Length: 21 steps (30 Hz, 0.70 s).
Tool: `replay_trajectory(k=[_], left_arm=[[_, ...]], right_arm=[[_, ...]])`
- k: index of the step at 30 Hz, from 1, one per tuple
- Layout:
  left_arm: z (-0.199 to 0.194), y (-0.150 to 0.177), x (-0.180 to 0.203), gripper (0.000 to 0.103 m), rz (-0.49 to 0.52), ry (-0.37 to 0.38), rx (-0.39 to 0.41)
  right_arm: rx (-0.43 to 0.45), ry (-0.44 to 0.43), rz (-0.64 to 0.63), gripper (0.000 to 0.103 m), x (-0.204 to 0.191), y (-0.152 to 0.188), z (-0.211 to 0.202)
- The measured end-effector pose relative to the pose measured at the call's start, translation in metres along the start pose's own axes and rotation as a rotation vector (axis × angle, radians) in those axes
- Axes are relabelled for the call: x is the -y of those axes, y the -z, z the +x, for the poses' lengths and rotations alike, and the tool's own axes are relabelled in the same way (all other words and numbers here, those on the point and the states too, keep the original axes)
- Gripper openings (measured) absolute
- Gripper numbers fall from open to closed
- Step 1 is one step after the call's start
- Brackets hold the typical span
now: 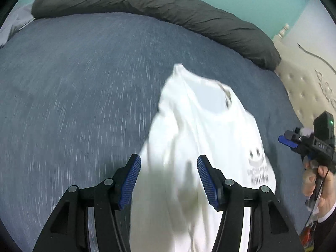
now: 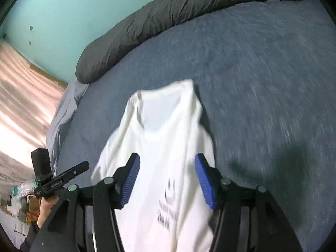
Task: Fold clothes
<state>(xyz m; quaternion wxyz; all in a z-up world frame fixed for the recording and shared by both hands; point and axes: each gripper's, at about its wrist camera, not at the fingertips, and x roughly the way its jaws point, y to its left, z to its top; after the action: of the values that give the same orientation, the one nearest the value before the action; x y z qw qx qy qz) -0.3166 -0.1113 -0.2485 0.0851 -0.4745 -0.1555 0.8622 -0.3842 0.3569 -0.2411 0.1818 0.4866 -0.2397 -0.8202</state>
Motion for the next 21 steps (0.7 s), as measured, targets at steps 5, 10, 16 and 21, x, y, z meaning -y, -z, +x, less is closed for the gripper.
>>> replay_trajectory(k=[5, 10, 16, 21], left_arm=[[-0.017, 0.062, -0.009, 0.061, -0.084, -0.018, 0.018], [-0.029, 0.109, -0.014, 0.060, -0.146, -0.027, 0.040], [-0.036, 0.151, -0.015, 0.060, -0.164, -0.042, 0.046], [-0.033, 0.165, -0.018, 0.060, -0.190, -0.043, 0.044]], right_arm=[[0.052, -0.044, 0.080, 0.056, 0.010, 0.058, -0.030], [0.083, -0.045, 0.127, 0.056, 0.013, 0.105, -0.048], [0.116, 0.038, 0.110, 0.056, 0.010, 0.147, -0.063], [0.106, 0.031, 0.126, 0.056, 0.017, 0.167, -0.058]])
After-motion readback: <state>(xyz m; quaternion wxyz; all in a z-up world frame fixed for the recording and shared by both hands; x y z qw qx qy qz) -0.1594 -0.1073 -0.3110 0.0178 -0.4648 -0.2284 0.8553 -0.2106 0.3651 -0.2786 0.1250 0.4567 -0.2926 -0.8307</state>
